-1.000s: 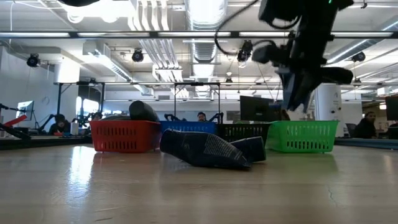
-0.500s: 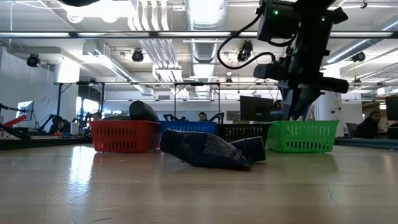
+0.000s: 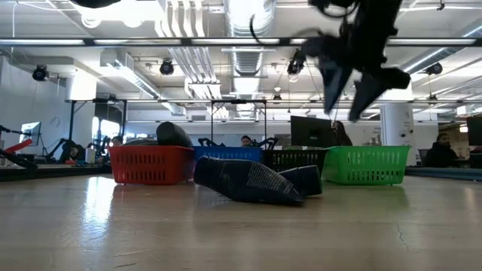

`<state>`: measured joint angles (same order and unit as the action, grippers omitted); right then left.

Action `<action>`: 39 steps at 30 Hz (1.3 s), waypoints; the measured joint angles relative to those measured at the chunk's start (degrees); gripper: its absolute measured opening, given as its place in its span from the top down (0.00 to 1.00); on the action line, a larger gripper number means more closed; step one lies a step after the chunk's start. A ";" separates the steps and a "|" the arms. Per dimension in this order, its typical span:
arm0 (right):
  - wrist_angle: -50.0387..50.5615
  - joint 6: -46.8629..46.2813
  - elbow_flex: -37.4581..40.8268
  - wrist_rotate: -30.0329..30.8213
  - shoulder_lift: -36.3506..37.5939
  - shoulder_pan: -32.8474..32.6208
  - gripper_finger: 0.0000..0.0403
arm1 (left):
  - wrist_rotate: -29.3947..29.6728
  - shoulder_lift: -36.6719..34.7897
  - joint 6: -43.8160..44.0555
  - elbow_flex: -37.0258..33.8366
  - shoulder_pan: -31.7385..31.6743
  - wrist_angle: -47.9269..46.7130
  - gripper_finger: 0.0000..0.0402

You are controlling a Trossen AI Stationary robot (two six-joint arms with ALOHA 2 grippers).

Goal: Pick & Place Travel size toiletries
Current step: Put the black shave cream into the blue bin

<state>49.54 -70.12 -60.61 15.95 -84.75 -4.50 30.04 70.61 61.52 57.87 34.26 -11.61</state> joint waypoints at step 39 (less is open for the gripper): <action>-9.73 40.53 -21.23 -9.21 -34.32 -11.69 0.48 | -1.74 0.00 1.21 0.00 0.02 0.01 0.27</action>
<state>39.81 -29.59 -81.84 6.74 -119.07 -16.18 28.31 70.61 62.73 57.87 34.28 -11.60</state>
